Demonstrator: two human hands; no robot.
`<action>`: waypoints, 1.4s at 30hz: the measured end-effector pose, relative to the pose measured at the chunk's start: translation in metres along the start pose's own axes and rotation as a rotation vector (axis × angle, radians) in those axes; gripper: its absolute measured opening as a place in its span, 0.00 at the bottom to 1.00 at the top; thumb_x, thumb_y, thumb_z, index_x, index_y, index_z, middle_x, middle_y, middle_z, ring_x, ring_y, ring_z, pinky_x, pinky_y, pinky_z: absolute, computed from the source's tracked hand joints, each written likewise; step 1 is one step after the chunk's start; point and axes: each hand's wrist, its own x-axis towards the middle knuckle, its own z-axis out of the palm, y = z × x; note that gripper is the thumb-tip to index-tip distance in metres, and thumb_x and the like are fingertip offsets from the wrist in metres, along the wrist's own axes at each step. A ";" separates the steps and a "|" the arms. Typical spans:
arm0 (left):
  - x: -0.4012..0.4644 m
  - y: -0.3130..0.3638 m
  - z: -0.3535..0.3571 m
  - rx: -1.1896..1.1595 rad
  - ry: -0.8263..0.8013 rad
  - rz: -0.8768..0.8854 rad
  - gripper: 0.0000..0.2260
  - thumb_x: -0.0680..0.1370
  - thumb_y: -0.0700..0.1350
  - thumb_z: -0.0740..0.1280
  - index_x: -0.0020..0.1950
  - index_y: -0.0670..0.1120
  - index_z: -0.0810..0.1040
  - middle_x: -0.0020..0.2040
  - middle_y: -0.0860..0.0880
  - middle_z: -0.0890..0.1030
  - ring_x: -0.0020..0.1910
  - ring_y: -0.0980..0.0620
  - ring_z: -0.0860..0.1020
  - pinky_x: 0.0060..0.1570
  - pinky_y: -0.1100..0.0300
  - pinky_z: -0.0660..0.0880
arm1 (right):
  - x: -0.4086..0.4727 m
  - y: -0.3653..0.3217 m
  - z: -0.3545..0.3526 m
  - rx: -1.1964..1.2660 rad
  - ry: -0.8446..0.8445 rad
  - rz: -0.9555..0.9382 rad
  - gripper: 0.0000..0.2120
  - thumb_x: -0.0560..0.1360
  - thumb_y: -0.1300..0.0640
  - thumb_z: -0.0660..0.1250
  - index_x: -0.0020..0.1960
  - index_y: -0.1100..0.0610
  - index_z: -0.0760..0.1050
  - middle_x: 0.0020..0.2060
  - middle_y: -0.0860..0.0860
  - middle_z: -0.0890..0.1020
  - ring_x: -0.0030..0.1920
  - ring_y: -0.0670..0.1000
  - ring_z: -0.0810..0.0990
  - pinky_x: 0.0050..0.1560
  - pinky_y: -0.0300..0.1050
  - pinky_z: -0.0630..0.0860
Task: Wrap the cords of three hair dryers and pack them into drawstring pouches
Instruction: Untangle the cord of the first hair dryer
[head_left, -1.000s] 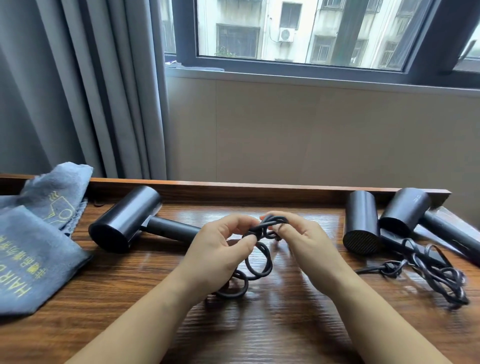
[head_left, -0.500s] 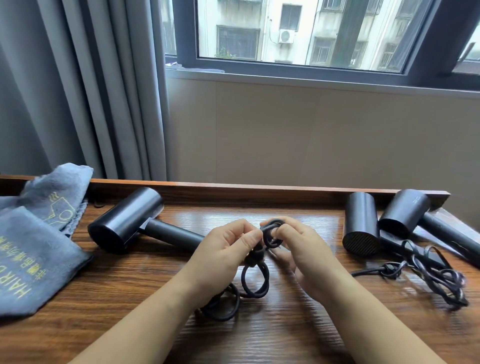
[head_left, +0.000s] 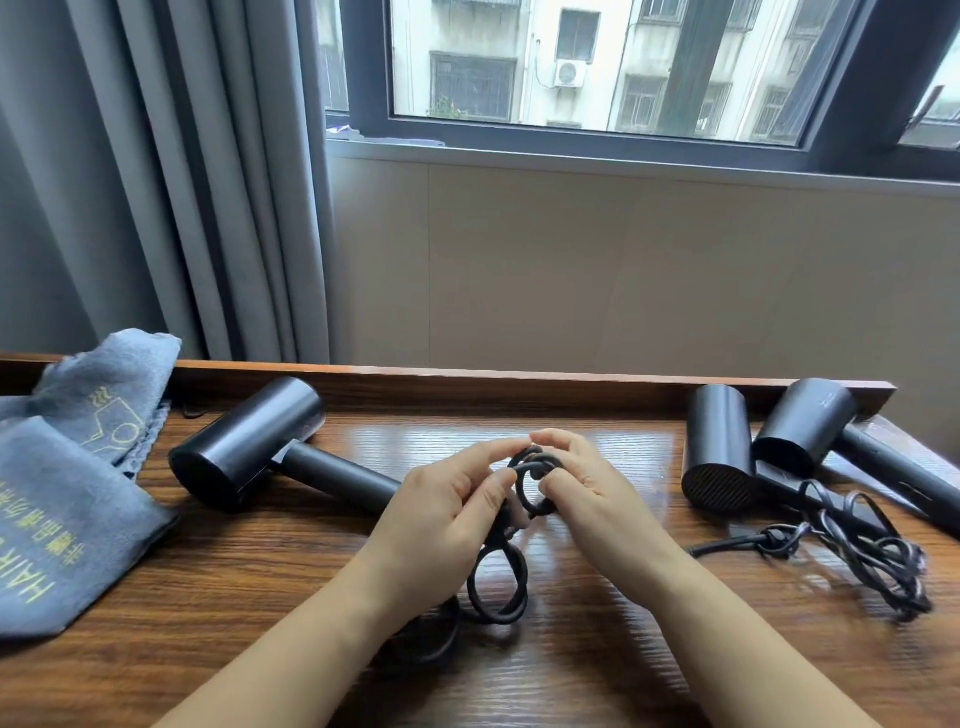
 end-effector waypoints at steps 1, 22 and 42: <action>0.000 0.000 0.001 0.015 0.011 0.002 0.14 0.80 0.47 0.61 0.63 0.59 0.78 0.39 0.49 0.83 0.40 0.49 0.82 0.46 0.50 0.80 | 0.000 0.002 -0.001 -0.042 -0.005 -0.002 0.17 0.70 0.52 0.54 0.49 0.40 0.79 0.64 0.42 0.71 0.67 0.42 0.68 0.67 0.45 0.68; 0.007 -0.002 -0.003 -0.319 0.018 -0.256 0.09 0.82 0.38 0.63 0.61 0.45 0.76 0.44 0.39 0.78 0.40 0.44 0.83 0.41 0.55 0.81 | -0.002 0.003 0.001 0.166 0.184 -0.231 0.23 0.75 0.72 0.65 0.57 0.46 0.77 0.50 0.48 0.79 0.54 0.48 0.80 0.51 0.41 0.78; 0.011 -0.005 -0.005 -0.533 0.198 -0.240 0.11 0.82 0.35 0.62 0.63 0.42 0.75 0.38 0.44 0.80 0.42 0.47 0.81 0.48 0.54 0.80 | 0.000 0.005 0.005 0.396 0.037 -0.150 0.22 0.75 0.38 0.65 0.64 0.46 0.72 0.53 0.43 0.82 0.55 0.48 0.82 0.55 0.54 0.81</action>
